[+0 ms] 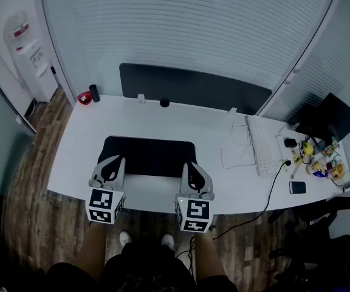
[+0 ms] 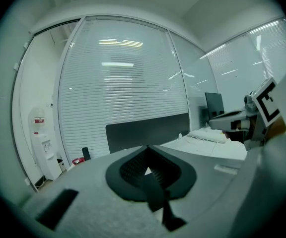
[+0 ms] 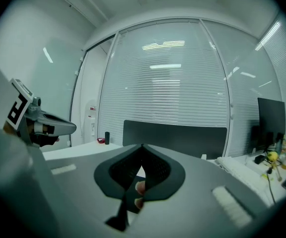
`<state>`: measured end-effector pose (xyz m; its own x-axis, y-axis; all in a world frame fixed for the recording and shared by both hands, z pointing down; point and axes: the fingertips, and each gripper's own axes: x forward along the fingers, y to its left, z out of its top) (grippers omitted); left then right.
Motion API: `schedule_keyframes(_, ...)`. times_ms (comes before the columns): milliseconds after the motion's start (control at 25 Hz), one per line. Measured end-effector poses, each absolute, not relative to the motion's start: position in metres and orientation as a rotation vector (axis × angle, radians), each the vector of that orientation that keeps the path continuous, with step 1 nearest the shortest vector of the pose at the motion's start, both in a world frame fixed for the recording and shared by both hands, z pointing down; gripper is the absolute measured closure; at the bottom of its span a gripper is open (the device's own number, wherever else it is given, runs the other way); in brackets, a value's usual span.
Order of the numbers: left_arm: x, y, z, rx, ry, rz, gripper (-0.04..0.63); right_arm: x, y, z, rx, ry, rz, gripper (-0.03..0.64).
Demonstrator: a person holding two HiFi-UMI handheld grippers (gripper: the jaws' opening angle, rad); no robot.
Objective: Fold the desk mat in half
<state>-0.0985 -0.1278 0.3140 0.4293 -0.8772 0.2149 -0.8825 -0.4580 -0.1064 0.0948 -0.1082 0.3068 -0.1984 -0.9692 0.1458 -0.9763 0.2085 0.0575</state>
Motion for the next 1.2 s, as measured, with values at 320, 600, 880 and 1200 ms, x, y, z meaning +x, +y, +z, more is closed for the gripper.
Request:
schedule_keyframes(320,-0.107,-0.119,0.3,2.632,-1.663,0.342,0.594,0.092,-0.103,0.281,1.889,-2.401,0.051,0.607)
schedule_keyframes(600,-0.106,-0.108,0.291,2.655,-1.686,0.31,0.594,0.083,-0.091,0.282,1.877,-2.438,0.06,0.607)
schedule_keyframes(880,-0.105,-0.097,0.287,2.67,-1.691,0.321,0.594,0.075,-0.082,0.288,1.814,-2.447,0.062,0.607)
schedule_keyframes(1200,-0.107,-0.094,0.29,2.663,-1.709,0.308,0.594,0.077,-0.08,0.29,1.821,-2.455,0.064,0.607)
